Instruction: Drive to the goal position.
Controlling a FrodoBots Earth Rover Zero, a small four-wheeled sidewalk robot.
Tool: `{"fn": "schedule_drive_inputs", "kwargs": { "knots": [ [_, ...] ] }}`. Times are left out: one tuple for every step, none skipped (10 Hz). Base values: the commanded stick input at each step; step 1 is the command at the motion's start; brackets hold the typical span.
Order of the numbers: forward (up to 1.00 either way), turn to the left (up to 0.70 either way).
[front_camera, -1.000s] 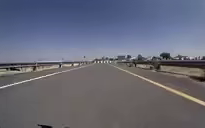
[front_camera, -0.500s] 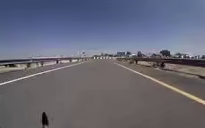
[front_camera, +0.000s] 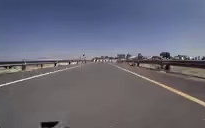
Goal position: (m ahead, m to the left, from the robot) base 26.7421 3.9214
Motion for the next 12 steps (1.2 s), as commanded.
{"fn": "schedule_drive_inputs", "kwargs": {
  "knots": [
    [1.00, 0.00],
    [1.00, 0.00],
    [1.00, 0.00],
    [1.00, 0.00],
    [1.00, 0.00],
    [1.00, 0.00],
    [1.00, 0.00],
    [1.00, 0.00],
    [1.00, 0.00],
    [1.00, 0.00],
    [1.00, 0.00],
    [1.00, 0.00]
  ]
}}
